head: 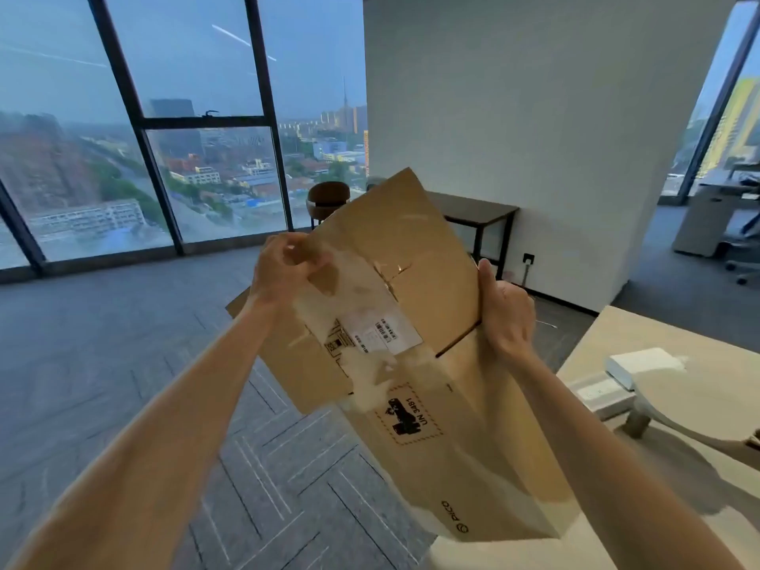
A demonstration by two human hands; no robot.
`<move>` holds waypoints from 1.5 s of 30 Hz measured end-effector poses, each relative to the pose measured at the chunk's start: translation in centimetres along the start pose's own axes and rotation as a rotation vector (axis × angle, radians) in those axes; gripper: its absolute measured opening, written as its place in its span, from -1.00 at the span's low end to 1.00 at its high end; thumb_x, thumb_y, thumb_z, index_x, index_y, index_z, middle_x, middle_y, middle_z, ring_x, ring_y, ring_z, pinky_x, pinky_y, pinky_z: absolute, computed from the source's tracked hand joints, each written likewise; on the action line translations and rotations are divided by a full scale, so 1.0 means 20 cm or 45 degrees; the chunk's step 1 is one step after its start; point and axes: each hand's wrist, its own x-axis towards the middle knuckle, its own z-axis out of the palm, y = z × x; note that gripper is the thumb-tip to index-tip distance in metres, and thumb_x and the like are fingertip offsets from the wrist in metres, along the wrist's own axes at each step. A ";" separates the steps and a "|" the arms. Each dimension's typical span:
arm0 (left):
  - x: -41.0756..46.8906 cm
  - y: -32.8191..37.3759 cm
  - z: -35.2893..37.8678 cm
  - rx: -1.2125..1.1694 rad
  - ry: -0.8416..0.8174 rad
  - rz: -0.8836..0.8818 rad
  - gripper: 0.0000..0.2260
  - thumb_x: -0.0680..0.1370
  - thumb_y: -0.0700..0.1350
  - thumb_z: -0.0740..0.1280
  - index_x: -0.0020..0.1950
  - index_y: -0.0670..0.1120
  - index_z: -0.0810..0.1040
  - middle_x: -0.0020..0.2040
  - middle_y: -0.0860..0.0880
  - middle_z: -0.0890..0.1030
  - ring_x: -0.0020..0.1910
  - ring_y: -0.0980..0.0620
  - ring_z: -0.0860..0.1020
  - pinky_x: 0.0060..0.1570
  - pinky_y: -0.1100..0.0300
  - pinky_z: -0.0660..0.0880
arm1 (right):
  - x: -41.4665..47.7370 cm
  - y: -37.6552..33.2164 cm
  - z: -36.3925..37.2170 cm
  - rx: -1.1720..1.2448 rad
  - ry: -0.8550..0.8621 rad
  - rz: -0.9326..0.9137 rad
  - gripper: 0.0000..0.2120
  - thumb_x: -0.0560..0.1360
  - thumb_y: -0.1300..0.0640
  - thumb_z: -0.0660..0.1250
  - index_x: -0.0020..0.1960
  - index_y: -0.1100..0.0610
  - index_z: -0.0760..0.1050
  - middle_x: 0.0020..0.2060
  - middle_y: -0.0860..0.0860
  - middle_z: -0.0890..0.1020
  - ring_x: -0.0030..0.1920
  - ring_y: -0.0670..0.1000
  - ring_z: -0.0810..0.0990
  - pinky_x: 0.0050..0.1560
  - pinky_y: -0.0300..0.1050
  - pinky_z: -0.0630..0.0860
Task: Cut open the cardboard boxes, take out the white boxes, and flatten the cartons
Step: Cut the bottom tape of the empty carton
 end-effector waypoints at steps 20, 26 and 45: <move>1.18 -1.50 0.83 -0.338 -0.741 -0.917 -0.62 0.57 0.17 0.28 0.12 -0.13 0.56 0.16 -0.17 0.58 0.03 -0.11 0.55 0.16 -0.16 0.50 | 0.86 0.62 1.07 0.182 0.402 1.093 -0.37 0.64 -0.22 -0.05 0.33 0.28 0.40 0.22 0.18 0.53 0.15 0.19 0.51 0.09 0.05 0.42; 1.50 -1.68 1.25 -0.270 -0.742 -0.912 -0.79 0.55 0.05 0.39 -0.17 -0.06 0.60 -0.15 -0.06 0.63 -0.25 0.00 0.58 -0.29 0.14 0.53 | 0.95 0.94 1.09 0.052 0.461 1.192 -0.49 0.62 -0.22 0.06 0.13 0.20 0.50 -0.10 0.06 0.51 -0.05 0.17 0.53 -0.09 0.02 0.42; 1.48 -3.15 3.02 0.055 -1.056 -1.085 -0.70 0.50 0.12 0.43 -0.20 -0.08 0.46 -0.22 -0.03 0.51 -0.20 -0.01 0.48 -0.10 0.08 0.51 | 0.98 2.75 2.03 -0.199 0.322 1.323 -0.61 0.35 0.42 0.27 0.09 0.08 0.53 -0.04 0.00 0.62 0.02 0.01 0.59 -0.27 -0.35 0.44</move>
